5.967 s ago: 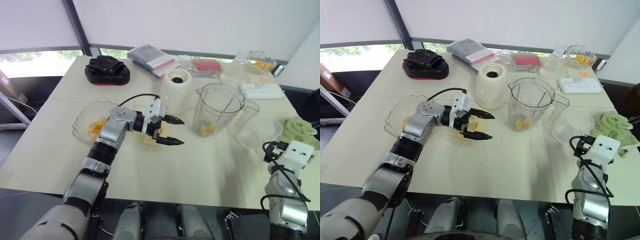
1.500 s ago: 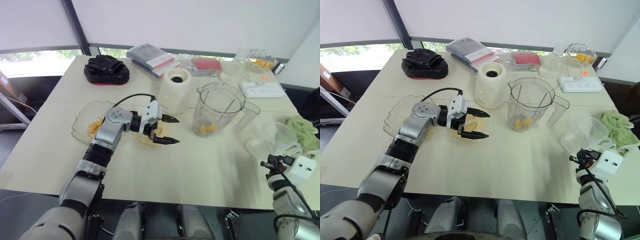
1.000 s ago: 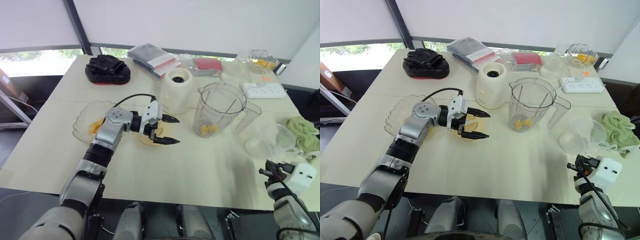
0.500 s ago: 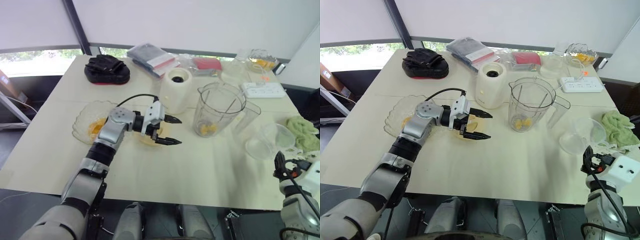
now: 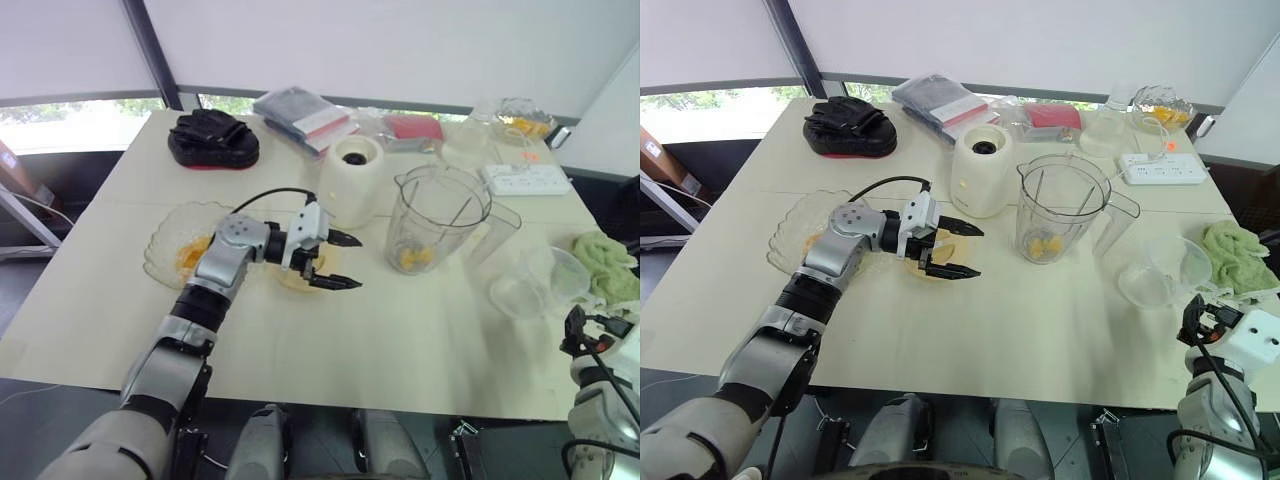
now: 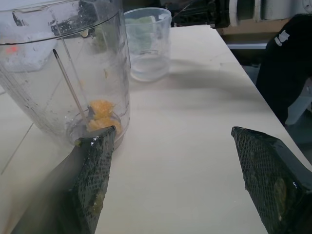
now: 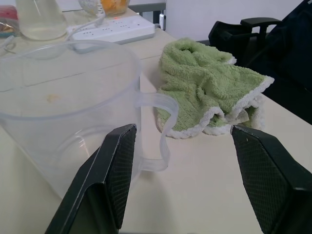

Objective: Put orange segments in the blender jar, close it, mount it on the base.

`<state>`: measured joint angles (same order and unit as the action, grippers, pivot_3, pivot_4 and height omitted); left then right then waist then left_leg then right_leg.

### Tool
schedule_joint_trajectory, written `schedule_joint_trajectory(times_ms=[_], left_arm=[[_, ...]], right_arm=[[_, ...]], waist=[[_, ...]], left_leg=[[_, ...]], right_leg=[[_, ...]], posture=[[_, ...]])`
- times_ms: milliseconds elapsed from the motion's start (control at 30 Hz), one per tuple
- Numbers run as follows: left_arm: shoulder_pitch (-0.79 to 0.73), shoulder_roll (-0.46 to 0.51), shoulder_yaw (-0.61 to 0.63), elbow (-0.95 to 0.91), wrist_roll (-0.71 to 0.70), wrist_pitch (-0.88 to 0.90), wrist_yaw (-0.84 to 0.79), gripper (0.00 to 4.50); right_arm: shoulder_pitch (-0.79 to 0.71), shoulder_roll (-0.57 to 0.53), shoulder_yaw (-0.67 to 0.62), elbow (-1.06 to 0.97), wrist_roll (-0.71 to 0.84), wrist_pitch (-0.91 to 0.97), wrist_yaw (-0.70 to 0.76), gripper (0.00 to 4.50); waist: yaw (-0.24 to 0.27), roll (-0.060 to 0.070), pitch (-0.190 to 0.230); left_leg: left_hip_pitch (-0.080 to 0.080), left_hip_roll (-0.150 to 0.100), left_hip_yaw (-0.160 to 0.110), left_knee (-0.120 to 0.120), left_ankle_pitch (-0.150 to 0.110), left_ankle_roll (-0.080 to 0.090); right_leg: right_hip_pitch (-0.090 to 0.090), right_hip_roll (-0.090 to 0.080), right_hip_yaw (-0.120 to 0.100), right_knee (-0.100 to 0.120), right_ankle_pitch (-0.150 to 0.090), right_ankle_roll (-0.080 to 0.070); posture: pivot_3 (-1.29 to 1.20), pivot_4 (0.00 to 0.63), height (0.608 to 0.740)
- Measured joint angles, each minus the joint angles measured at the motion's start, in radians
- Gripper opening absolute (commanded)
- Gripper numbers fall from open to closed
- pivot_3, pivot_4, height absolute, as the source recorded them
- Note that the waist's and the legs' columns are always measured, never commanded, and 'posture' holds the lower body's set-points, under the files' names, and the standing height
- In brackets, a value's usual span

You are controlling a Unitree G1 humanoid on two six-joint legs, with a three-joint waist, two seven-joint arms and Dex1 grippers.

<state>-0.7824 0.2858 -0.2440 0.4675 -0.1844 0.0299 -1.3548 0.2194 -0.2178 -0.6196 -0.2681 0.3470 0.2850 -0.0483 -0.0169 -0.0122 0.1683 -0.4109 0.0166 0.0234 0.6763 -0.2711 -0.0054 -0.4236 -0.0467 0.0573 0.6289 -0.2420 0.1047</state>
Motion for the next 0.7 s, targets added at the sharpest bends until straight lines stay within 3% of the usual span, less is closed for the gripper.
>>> schedule_joint_trajectory(times_ms=[700], left_arm=[[0.006,0.021,0.003,-0.048,-0.025,0.042,0.003,3.94]], right_arm=[[-0.128,-0.092,0.001,0.236,-0.047,-0.089,0.016,3.20]], waist=[[-0.001,0.000,0.000]], left_leg=[[0.000,-0.001,0.000,0.000,0.000,0.000]], right_leg=[[0.000,0.000,0.000,0.000,0.000,0.000]], posture=[[0.00,0.150,0.740]])
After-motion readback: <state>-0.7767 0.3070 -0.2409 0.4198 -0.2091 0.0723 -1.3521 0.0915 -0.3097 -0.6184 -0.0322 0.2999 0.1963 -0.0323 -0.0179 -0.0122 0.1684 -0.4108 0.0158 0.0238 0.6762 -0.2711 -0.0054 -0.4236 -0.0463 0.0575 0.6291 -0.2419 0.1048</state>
